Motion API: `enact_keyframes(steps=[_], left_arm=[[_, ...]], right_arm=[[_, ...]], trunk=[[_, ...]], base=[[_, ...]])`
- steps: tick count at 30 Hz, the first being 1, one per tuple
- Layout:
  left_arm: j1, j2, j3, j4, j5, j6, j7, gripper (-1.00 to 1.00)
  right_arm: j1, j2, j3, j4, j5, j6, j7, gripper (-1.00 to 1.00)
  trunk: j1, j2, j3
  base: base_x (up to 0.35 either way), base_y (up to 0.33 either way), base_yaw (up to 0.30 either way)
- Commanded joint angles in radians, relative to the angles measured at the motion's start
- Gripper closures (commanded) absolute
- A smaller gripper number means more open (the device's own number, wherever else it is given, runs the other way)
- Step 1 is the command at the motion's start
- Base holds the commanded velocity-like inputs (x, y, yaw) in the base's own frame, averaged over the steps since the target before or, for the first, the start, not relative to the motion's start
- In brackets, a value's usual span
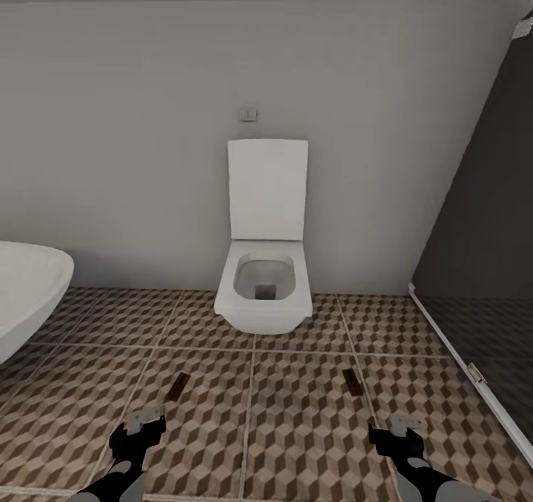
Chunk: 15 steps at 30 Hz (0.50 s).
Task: Take the four mousetraps from the cabinet in the bathroom and place them on the bathroom floor. Make sure all four end up on the same floor surface, and ensure that at least two of them are either under or directly next to the same bathroom sink.
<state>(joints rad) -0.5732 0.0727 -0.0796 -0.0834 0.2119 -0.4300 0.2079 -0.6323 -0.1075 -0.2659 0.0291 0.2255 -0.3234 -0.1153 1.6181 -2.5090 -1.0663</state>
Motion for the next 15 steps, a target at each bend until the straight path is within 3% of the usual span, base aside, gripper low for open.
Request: enact_keyframes(steps=[1,15], left_arm=[[0.000,0.000,-0.009,0.001,0.007,-0.003,0.004,-1.00],[0.000,-0.001,-0.009,0.001,0.006,-0.003,0.004,-1.00]], right_arm=[[-0.001,0.000,-0.007,0.003,0.011,-0.005,-0.005,-1.00],[-0.001,0.000,-0.007,0.003,0.011,-0.005,-0.001,-1.00]], trunk=[[-0.001,0.000,0.003],[-0.007,0.003,0.057]], base=[[0.000,0.000,0.000],[0.000,0.000,0.000]])
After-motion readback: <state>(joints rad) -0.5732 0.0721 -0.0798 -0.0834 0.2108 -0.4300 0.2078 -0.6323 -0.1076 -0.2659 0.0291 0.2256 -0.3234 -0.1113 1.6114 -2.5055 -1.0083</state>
